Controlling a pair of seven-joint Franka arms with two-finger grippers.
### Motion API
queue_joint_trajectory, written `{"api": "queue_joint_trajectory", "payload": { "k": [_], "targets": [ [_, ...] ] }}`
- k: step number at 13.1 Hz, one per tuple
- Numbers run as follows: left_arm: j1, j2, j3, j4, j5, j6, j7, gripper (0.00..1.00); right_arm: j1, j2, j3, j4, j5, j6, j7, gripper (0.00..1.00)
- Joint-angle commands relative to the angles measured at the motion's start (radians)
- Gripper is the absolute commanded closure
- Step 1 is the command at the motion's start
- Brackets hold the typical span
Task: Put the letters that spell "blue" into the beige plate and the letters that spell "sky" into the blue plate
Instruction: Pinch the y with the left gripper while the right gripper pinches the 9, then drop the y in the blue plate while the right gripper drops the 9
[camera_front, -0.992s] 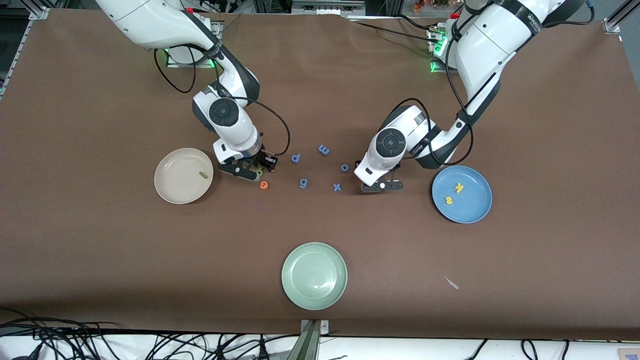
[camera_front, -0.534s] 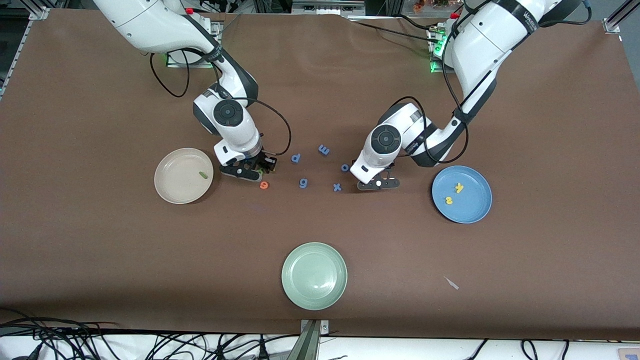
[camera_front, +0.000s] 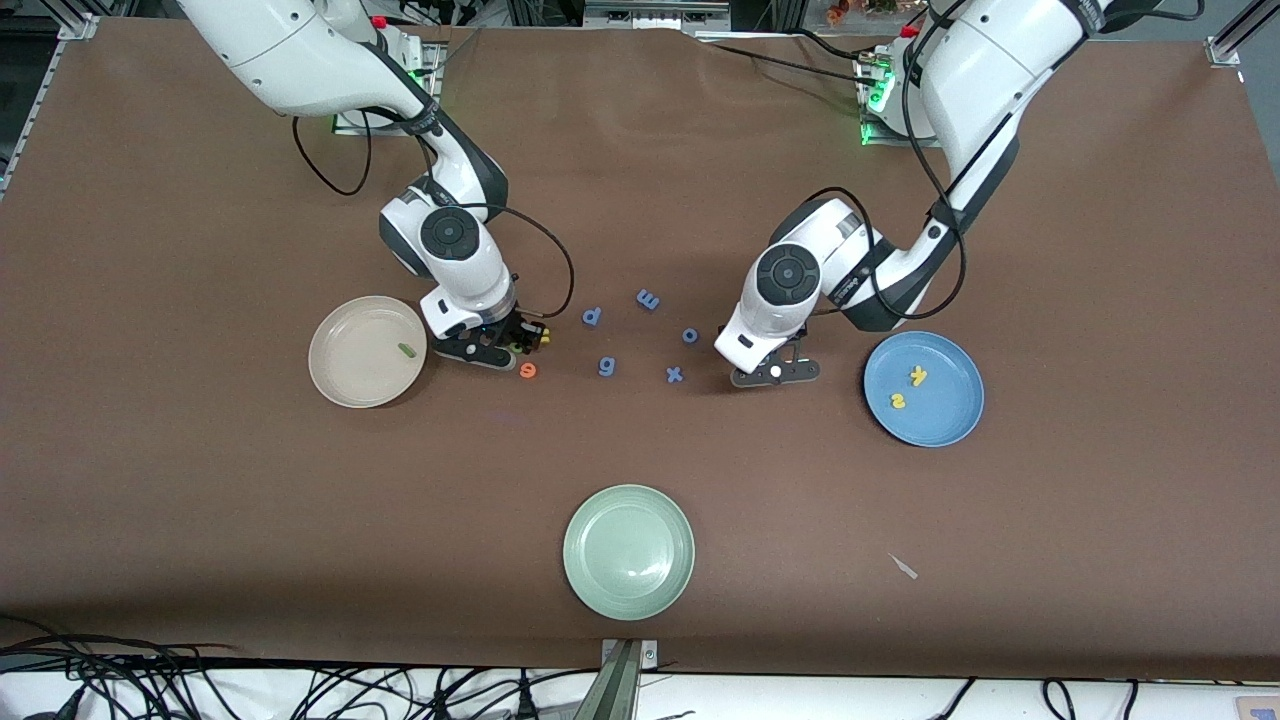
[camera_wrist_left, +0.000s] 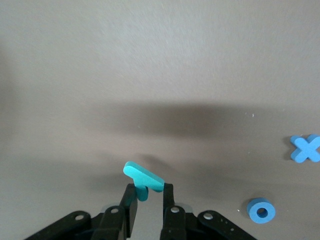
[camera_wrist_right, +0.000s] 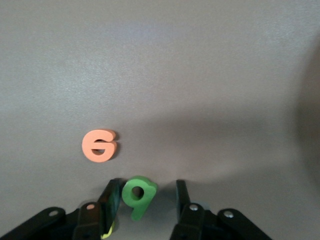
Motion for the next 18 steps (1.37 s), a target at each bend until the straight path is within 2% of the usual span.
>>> {"api": "queue_joint_trajectory", "payload": {
  "k": [1,2,3,5,6,7,8,10,13,15,17,18],
  "targets": [
    [0.058,-0.071,0.0,0.025,0.035,-0.114,0.099,0.85,0.0,0.012,-0.002,-0.004,-0.02,0.034,0.016,0.47],
    [0.083,-0.088,0.001,0.042,0.035,-0.166,0.185,0.84,0.0,0.012,-0.002,-0.006,-0.021,0.034,0.016,0.52],
    [0.116,-0.1,0.0,0.052,0.035,-0.198,0.251,0.84,0.001,0.014,-0.002,-0.006,-0.021,0.034,0.016,0.6],
    [0.198,-0.103,0.003,0.046,0.036,-0.206,0.383,0.84,0.0,0.012,0.0,-0.006,-0.021,0.034,0.016,0.83],
    [0.235,-0.103,0.003,0.041,0.036,-0.206,0.447,0.84,0.0,0.011,-0.002,-0.006,-0.023,0.029,0.016,0.9],
    [0.28,-0.098,0.004,0.036,0.036,-0.206,0.513,0.83,0.0,0.006,-0.002,-0.006,-0.023,0.025,0.013,0.91],
    [0.323,-0.094,0.003,0.036,0.036,-0.206,0.573,0.74,0.0,-0.006,-0.006,-0.006,-0.023,0.02,-0.009,0.91],
    [0.364,-0.092,0.001,0.039,0.036,-0.206,0.653,0.0,-0.006,-0.076,-0.04,-0.006,-0.024,-0.079,-0.087,0.91],
    [0.362,-0.123,-0.007,0.056,0.035,-0.208,0.683,0.0,-0.06,-0.149,-0.083,-0.012,-0.009,-0.179,-0.363,0.91],
    [0.355,-0.175,-0.01,0.056,0.03,-0.219,0.681,0.0,-0.084,-0.179,-0.092,-0.021,-0.001,-0.219,-0.466,0.91],
    [0.35,-0.242,-0.016,0.069,0.027,-0.243,0.681,0.0,-0.092,-0.184,-0.121,-0.054,-0.001,-0.215,-0.542,0.88],
    [0.351,-0.268,-0.025,0.096,0.021,-0.255,0.681,0.0,-0.1,-0.187,-0.126,-0.08,-0.001,-0.177,-0.562,0.83]
  ]
}}
